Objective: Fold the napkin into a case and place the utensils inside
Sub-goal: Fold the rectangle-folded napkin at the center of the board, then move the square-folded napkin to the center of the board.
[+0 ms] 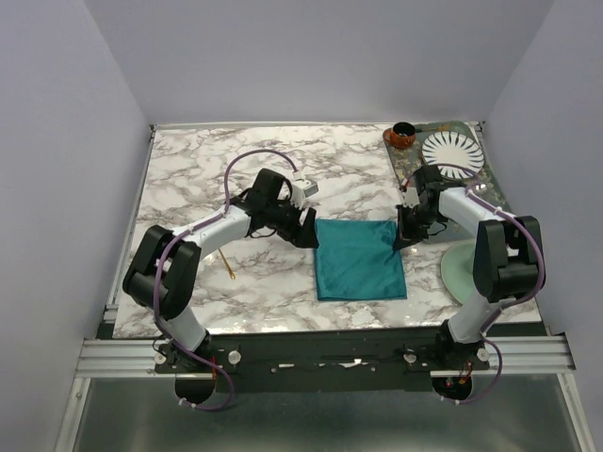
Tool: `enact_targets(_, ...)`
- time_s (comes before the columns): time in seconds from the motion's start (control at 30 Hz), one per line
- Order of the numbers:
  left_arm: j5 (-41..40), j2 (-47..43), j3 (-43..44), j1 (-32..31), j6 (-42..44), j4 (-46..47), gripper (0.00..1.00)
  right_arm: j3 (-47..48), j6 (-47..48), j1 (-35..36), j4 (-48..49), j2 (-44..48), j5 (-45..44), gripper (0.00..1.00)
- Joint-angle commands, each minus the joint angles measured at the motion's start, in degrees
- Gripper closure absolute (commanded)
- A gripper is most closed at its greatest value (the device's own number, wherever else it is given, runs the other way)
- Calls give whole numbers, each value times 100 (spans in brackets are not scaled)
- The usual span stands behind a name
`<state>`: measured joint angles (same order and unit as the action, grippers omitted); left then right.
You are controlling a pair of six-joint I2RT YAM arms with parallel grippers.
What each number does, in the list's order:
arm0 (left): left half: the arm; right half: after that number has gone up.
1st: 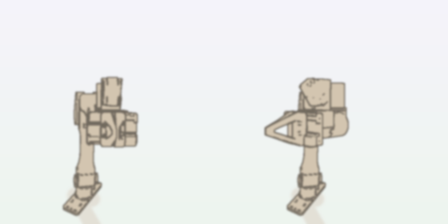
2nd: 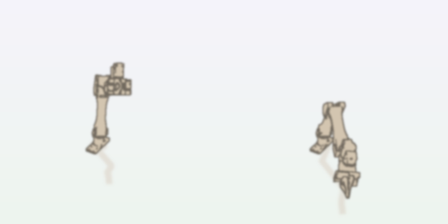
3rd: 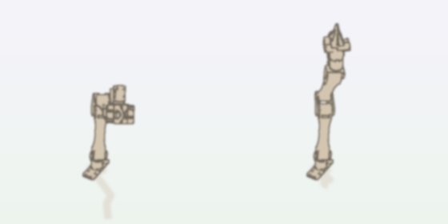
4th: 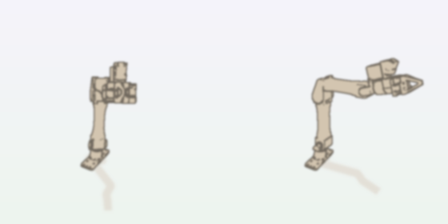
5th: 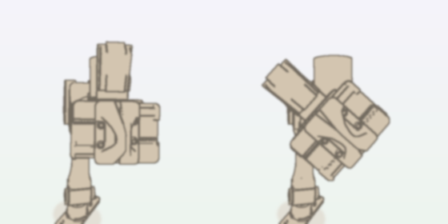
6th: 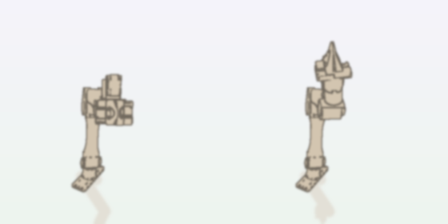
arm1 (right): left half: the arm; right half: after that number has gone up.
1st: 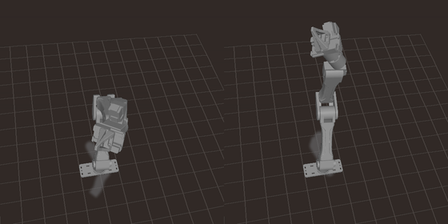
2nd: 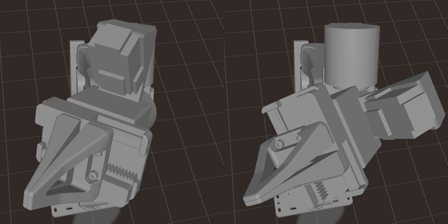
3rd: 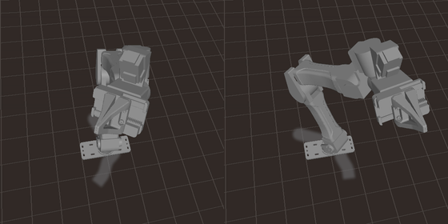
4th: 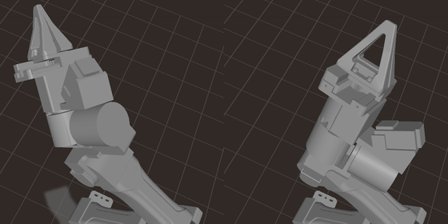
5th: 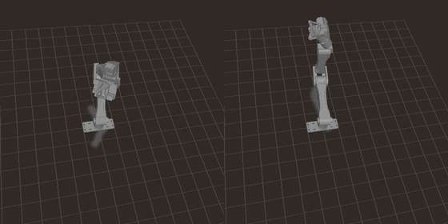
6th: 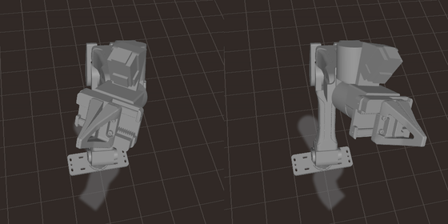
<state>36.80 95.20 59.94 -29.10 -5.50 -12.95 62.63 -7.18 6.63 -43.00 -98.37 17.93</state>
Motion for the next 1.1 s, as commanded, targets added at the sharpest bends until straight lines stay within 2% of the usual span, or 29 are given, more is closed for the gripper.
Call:
enact_targets(0.0,-15,-212,-193,-25,-153,117,23,170,112,-39,-121,-156,-343,98)
enact_targets(0.1,-6,-230,-202,-34,-127,109,23,153,120,-39,-156,-253,-378,95)
enact_targets(0.2,12,-212,-185,-25,-118,74,23,144,85,-39,-173,-279,-510,84)
enact_targets(0.3,29,-221,-167,-25,-118,65,23,170,94,-39,-235,-236,-633,66)
enact_targets(0.37,47,-274,-167,-34,-118,56,23,197,111,-39,-287,-139,-651,60)
enact_targets(0.63,-85,-572,-422,-8,-250,21,22,224,217,-39,-410,37,-704,59)
enact_targets(0.9,-41,-810,-835,326,-909,188,18,162,226,-48,-314,-524,-450,60)
enact_targets(1.0,12,-819,-957,467,-1067,188,18,197,182,-48,-340,-683,-221,62)
enact_targets(1.07,64,-827,-1028,615,-1172,223,19,197,156,-48,-332,-771,-89,68)
